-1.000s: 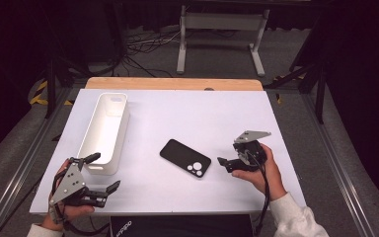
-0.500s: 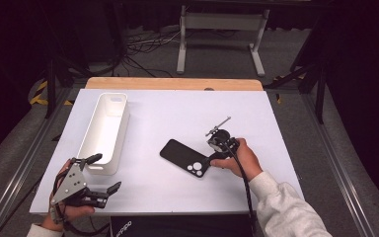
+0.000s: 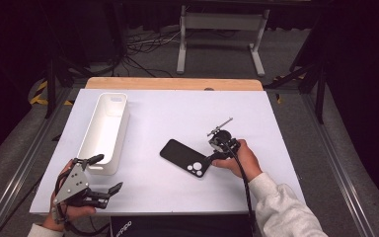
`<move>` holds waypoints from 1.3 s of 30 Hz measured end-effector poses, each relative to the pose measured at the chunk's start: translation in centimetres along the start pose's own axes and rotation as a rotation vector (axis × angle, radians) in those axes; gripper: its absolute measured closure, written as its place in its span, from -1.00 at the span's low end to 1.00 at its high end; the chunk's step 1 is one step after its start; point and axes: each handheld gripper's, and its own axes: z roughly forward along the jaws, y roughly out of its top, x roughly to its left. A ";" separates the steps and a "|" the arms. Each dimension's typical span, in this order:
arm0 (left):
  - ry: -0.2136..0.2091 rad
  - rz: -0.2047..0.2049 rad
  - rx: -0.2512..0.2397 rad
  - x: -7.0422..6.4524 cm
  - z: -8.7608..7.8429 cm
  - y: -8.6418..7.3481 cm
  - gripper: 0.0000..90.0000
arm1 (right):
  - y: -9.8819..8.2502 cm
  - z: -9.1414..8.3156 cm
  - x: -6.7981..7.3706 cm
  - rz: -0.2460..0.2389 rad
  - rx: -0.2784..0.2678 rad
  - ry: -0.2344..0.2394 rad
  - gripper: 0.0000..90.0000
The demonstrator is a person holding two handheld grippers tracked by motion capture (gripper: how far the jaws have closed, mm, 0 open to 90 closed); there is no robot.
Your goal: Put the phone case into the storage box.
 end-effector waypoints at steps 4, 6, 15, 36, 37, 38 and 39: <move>0.002 0.010 0.005 0.0 0.0 0.0 -0.93 | -0.5 -0.2 -0.1 -0.009 -0.019 -0.001 0.47; -0.001 0.001 0.002 0.0 0.0 0.0 -0.92 | -0.7 -0.4 0.1 -0.029 -0.045 0.002 0.74; -0.004 -0.001 0.006 0.0 0.0 -0.1 -0.92 | -0.7 -0.6 0.1 -0.029 -0.158 -0.016 1.00; -0.013 -0.004 0.022 0.0 0.3 -0.1 -0.91 | -3.7 0.9 6.1 -0.174 -0.229 0.159 1.00; -0.013 -0.004 0.022 0.0 0.3 -0.1 -0.91 | -3.7 0.9 6.1 -0.174 -0.229 0.159 1.00; -0.015 -0.009 0.025 0.0 0.3 -0.2 -0.91 | -3.8 1.0 6.2 -0.178 -0.221 0.154 1.00; -0.016 -0.006 0.026 0.0 0.3 -0.2 -0.91 | -3.9 1.1 6.2 -0.184 -0.216 0.151 1.00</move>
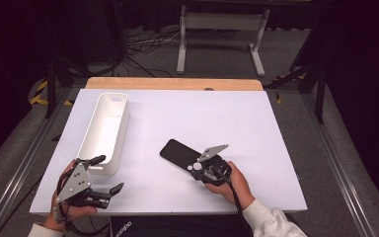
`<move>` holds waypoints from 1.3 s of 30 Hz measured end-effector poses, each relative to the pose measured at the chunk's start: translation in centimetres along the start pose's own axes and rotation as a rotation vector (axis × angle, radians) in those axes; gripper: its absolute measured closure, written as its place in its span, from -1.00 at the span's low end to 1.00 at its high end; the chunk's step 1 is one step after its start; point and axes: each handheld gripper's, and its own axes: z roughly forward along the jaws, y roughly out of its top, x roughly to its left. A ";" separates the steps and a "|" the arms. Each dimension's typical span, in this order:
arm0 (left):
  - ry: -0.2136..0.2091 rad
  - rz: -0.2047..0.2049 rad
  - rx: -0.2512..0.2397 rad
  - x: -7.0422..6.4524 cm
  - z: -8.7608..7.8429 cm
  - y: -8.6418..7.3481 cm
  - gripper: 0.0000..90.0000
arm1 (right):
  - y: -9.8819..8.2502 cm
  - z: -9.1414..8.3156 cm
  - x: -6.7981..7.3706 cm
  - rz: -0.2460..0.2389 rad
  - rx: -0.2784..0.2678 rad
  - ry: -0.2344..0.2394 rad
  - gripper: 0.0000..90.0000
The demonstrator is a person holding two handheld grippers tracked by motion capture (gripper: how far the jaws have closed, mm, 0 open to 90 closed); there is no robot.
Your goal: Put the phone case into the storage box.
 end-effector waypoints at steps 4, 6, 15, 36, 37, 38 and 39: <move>-0.005 -0.004 0.002 0.0 0.1 0.0 -0.91 | -0.3 0.1 -0.3 -0.005 0.017 -0.037 1.00; -0.003 -0.001 0.005 0.0 0.1 0.0 -0.91 | -0.5 0.2 -0.3 -0.007 0.023 -0.052 1.00; -0.010 -0.004 0.012 0.0 0.3 0.0 -0.91 | -0.6 0.1 -2.1 0.034 0.002 -0.139 1.00; -0.007 -0.003 0.049 -0.9 1.7 0.4 -0.81 | 1.5 1.7 -5.7 0.073 -0.039 -0.231 1.00; -0.010 -0.010 0.045 -0.9 1.6 0.5 -0.81 | 1.6 1.8 -5.6 0.076 -0.040 -0.231 1.00; -0.010 -0.010 0.045 -0.9 1.6 0.5 -0.81 | 1.6 1.8 -5.6 0.076 -0.040 -0.231 1.00; -0.016 -0.015 0.046 -0.9 1.6 0.5 -0.81 | 1.6 1.8 -5.7 0.072 -0.042 -0.230 1.00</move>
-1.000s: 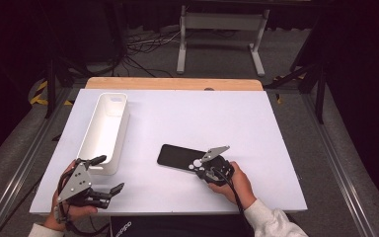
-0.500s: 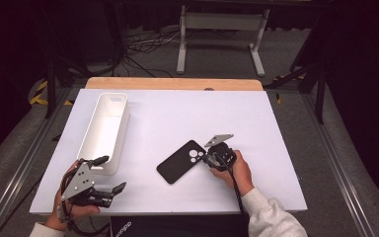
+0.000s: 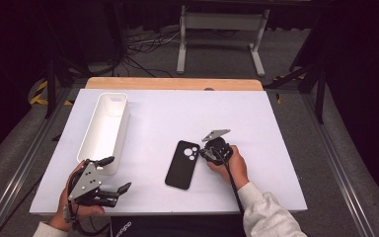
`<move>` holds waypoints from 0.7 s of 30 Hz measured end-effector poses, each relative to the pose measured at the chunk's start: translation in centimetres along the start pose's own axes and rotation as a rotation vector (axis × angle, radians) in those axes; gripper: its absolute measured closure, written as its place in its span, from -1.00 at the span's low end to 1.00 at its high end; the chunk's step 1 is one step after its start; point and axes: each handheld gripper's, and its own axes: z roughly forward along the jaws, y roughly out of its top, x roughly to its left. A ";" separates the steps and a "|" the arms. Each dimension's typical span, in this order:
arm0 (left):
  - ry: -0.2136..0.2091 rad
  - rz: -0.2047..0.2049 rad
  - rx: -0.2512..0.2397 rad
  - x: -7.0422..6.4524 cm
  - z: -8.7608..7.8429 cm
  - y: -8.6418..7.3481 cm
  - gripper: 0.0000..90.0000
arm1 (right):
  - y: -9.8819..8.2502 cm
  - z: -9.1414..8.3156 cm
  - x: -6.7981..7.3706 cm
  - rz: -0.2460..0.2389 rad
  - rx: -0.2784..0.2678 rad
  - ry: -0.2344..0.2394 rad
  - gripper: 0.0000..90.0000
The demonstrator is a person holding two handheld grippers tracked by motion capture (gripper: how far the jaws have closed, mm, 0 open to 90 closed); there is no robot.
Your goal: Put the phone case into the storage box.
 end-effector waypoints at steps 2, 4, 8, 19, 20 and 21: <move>0.000 -0.001 -0.001 0.0 0.0 0.0 -0.81 | 0.2 0.2 -0.1 0.000 -0.003 0.000 1.00; -0.001 0.001 -0.001 0.0 0.0 0.0 -0.81 | 0.2 0.2 0.0 0.002 -0.004 -0.001 1.00; -0.006 0.002 -0.001 0.0 0.1 0.0 -0.81 | 0.6 0.6 -0.1 0.002 -0.011 0.003 1.00; -0.013 0.003 -0.001 0.0 0.0 0.0 -0.81 | 1.5 1.4 0.0 -0.004 -0.012 0.010 1.00; -0.014 0.003 -0.002 0.0 0.0 0.0 -0.81 | 1.6 1.4 0.0 -0.003 -0.012 0.011 1.00; -0.014 0.002 -0.002 0.0 0.0 0.0 -0.81 | 1.6 1.5 0.0 -0.005 -0.012 0.011 1.00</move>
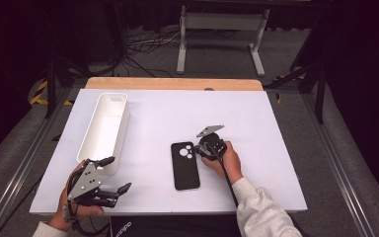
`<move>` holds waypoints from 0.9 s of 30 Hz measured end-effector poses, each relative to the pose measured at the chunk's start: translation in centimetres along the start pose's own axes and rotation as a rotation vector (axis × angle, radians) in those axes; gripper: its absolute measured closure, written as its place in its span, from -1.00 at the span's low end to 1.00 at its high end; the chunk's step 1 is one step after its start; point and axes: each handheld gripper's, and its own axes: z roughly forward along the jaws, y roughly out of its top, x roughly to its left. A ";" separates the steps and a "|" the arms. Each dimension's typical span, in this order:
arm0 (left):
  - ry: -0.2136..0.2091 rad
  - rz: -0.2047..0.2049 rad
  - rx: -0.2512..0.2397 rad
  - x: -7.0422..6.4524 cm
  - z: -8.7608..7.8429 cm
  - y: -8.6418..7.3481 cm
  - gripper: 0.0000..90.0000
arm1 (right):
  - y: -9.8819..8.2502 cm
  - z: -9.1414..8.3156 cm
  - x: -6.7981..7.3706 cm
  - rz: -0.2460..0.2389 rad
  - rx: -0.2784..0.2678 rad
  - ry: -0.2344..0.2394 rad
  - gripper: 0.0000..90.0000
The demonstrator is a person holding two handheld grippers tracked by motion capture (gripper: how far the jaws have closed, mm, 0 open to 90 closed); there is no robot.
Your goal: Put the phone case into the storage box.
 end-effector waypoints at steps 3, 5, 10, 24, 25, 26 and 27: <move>0.004 0.009 0.000 0.0 -0.1 0.0 -0.81 | 0.1 0.0 0.0 -0.002 0.005 0.003 1.00; 0.000 0.004 -0.004 0.1 -0.1 0.0 -0.81 | 0.2 -0.1 -0.1 0.004 0.002 0.006 1.00; 0.002 0.006 -0.003 0.0 -0.2 0.0 -0.82 | 1.0 -0.6 -0.2 0.000 -0.008 0.014 0.87; -0.011 -0.001 -0.004 0.0 -0.3 0.0 -0.83 | 3.6 0.1 -0.7 0.030 0.100 0.031 0.12; -0.011 0.005 -0.006 0.0 -0.2 0.0 -0.83 | 3.8 0.3 -0.8 0.026 0.104 0.014 0.07; -0.009 0.017 -0.005 0.0 -0.3 0.0 -0.83 | 3.9 0.4 -0.9 0.028 0.112 0.010 0.02; -0.012 0.018 -0.004 0.0 -0.3 0.0 -0.83 | 4.1 0.7 -1.0 0.036 0.134 0.003 -0.02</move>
